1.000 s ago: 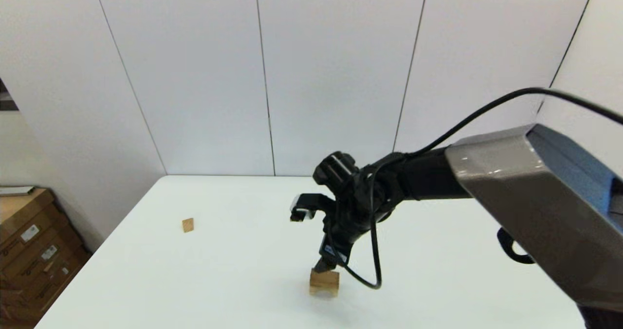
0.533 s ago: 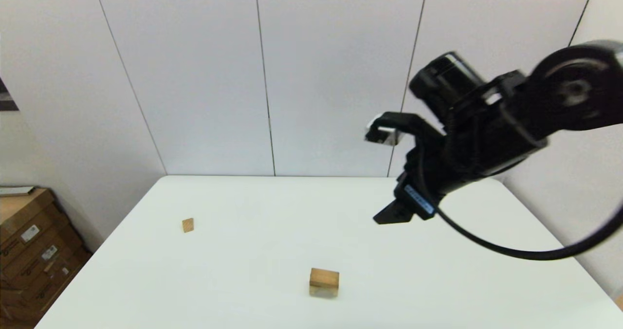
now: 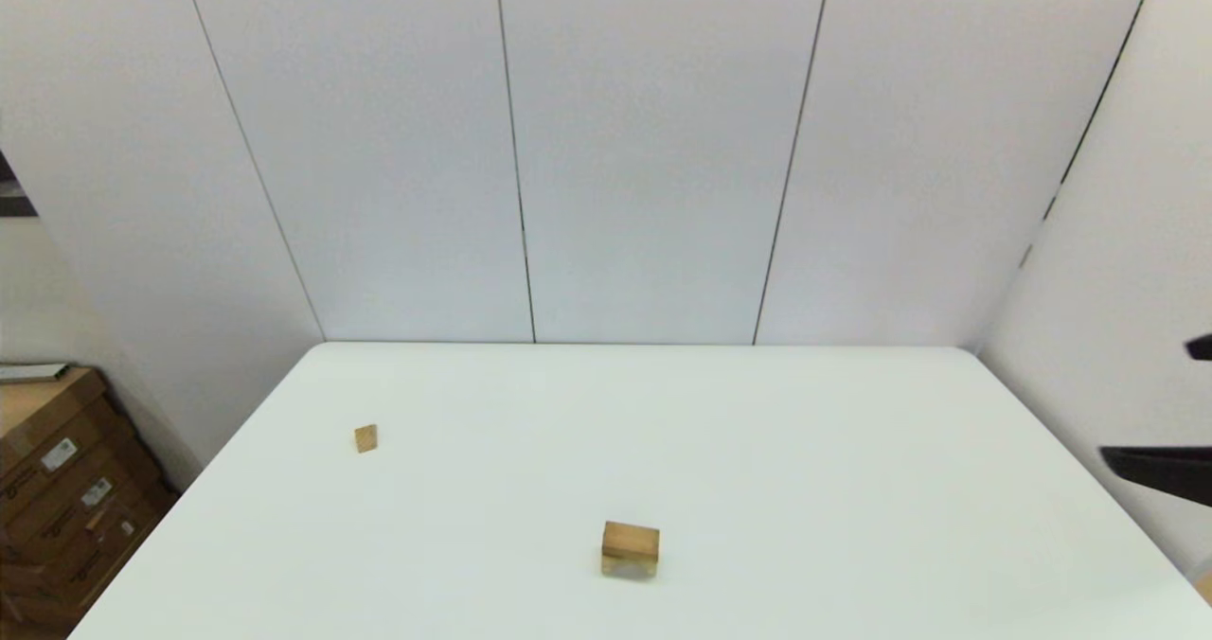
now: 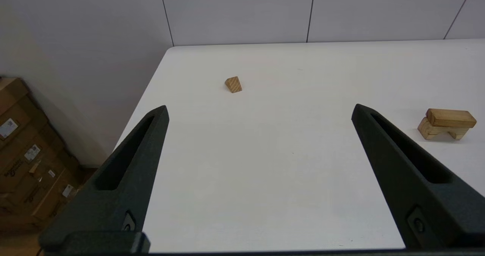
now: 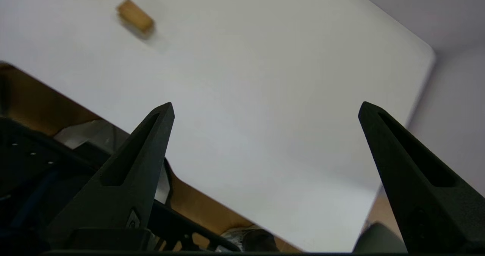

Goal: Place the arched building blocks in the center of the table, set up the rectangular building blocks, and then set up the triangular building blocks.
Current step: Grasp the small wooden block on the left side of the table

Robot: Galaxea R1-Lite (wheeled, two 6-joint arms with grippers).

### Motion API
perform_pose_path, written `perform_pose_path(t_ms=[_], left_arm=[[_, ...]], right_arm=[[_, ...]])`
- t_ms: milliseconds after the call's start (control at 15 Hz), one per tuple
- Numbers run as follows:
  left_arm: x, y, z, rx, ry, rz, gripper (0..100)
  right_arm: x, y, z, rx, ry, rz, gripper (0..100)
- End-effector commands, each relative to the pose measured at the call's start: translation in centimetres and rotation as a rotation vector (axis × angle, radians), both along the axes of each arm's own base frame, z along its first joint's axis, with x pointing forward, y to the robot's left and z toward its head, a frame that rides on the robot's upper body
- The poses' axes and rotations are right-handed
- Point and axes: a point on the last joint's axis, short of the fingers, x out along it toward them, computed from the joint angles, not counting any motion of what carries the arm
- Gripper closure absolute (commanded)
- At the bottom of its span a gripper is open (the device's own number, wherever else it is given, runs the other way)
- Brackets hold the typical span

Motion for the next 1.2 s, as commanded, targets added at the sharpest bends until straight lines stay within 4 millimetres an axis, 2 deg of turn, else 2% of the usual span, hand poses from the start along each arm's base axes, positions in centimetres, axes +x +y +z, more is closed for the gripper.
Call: perform_pose_path(t_ms=[67,200,467,533,667,800,867,1067,1200], left_arm=[[0.0,0.0,0.0,-0.001,0.001,0.000,0],[0.0,0.0,0.0,-0.001,0.001,0.000,0],[0.0,0.0,0.0,-0.001,0.001,0.000,0],[0.0,0.0,0.0,-0.001,0.001,0.000,0],[0.0,0.0,0.0,-0.001,0.001,0.000,0],[0.0,0.0,0.0,-0.001,0.001,0.000,0],[0.0,0.0,0.0,-0.002,0.001,0.000,0],[0.0,0.0,0.0,-0.001,0.001,0.000,0],[0.0,0.0,0.0,-0.002,0.001,0.000,0]], right_arm=[[-10.4,-4.7,-5.8,0.046,-0.143,-0.322,0],[-13.3,-5.0,-8.1,0.067,-0.206,-0.345,0],[-16.5,-4.3,-12.2,0.075,-0.297,-0.487,0],[-17.1,-4.3,-13.2,0.082,-0.317,-0.486,0],[-18.0,-4.3,-14.0,0.181,-0.358,-0.487,0],[-18.4,-4.1,-16.5,0.250,-0.408,-0.421,0],[-17.7,-4.2,-17.8,0.250,-0.423,-0.425,0],[-15.2,-4.2,-18.5,0.332,-0.510,-0.431,0],[-13.4,-4.2,-20.4,0.321,-0.534,-0.415,0]])
